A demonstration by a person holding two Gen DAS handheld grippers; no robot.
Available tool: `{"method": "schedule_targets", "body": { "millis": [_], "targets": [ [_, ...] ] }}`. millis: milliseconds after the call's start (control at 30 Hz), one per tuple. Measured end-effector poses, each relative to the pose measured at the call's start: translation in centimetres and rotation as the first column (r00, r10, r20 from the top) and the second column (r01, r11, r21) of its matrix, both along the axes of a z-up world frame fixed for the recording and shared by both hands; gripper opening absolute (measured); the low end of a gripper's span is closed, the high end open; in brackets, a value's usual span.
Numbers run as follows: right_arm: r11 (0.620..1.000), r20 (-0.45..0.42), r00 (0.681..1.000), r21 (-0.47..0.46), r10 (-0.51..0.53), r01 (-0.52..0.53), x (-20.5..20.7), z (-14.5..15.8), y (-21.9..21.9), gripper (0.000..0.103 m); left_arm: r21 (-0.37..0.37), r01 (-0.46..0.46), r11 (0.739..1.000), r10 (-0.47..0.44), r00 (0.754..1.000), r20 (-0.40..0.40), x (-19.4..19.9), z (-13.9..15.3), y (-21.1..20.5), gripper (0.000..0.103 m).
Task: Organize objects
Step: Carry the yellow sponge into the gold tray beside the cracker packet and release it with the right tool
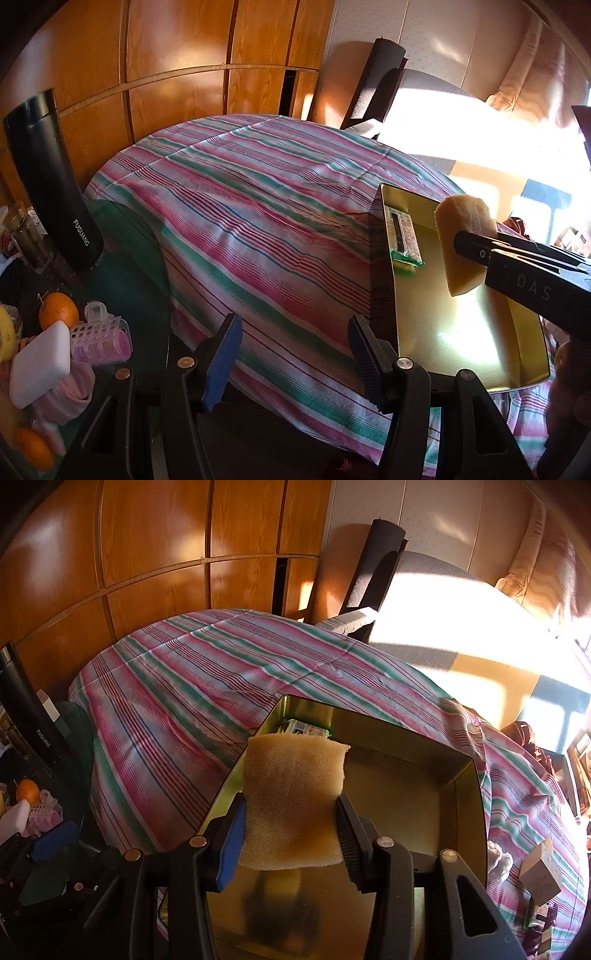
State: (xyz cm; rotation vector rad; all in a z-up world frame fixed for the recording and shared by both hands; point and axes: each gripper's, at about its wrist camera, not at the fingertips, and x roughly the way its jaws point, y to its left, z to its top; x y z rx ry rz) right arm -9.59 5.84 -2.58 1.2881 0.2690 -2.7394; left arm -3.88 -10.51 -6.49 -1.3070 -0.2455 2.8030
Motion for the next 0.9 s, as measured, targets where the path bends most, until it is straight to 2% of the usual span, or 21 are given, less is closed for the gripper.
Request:
{"method": "schedule_targets", "body": {
  "millis": [267, 467, 600, 633, 700, 900],
  "targets": [
    [1.000, 0.057, 0.998, -0.021, -0.010, 0.012, -1.4, -1.7, -0.2, 0.047, 0.003, -0.013, 1.000, 0.013, 1.000, 0.013, -0.3, -0.6, -0.6, 0.060],
    [0.982, 0.203, 0.979, -0.180, -0.019, 0.056, -4.4, -4.3, 0.2, 0.048, 0.002, -0.031, 1.000, 0.031, 0.999, 0.017, -0.2, -0.9, -1.2, 0.061],
    [0.962, 0.256, 0.966, -0.258, -0.019, 0.088, -5.5, -5.4, 0.9, 0.051, 0.002, -0.044, 0.999, 0.044, 0.999, 0.018, 0.0, -0.9, -1.5, 0.066],
    [0.957, 0.262, 0.965, -0.277, -0.014, 0.089, -5.5, -5.4, 1.2, 0.053, 0.003, -0.046, 0.999, 0.046, 0.999, 0.016, 0.1, -0.9, -1.6, 0.066],
    [0.949, 0.256, 0.967, -0.302, -0.012, 0.092, -5.1, -5.1, 2.0, 0.067, 0.003, -0.048, 0.999, 0.048, 0.999, 0.007, 0.1, -0.7, -1.6, 0.067],
    [0.944, 0.195, 0.979, -0.309, -0.059, 0.119, -3.0, -3.1, 4.8, 0.069, 0.000, -0.023, 1.000, 0.023, 0.999, -0.040, 0.5, 0.7, -0.7, 0.068]
  ]
}}
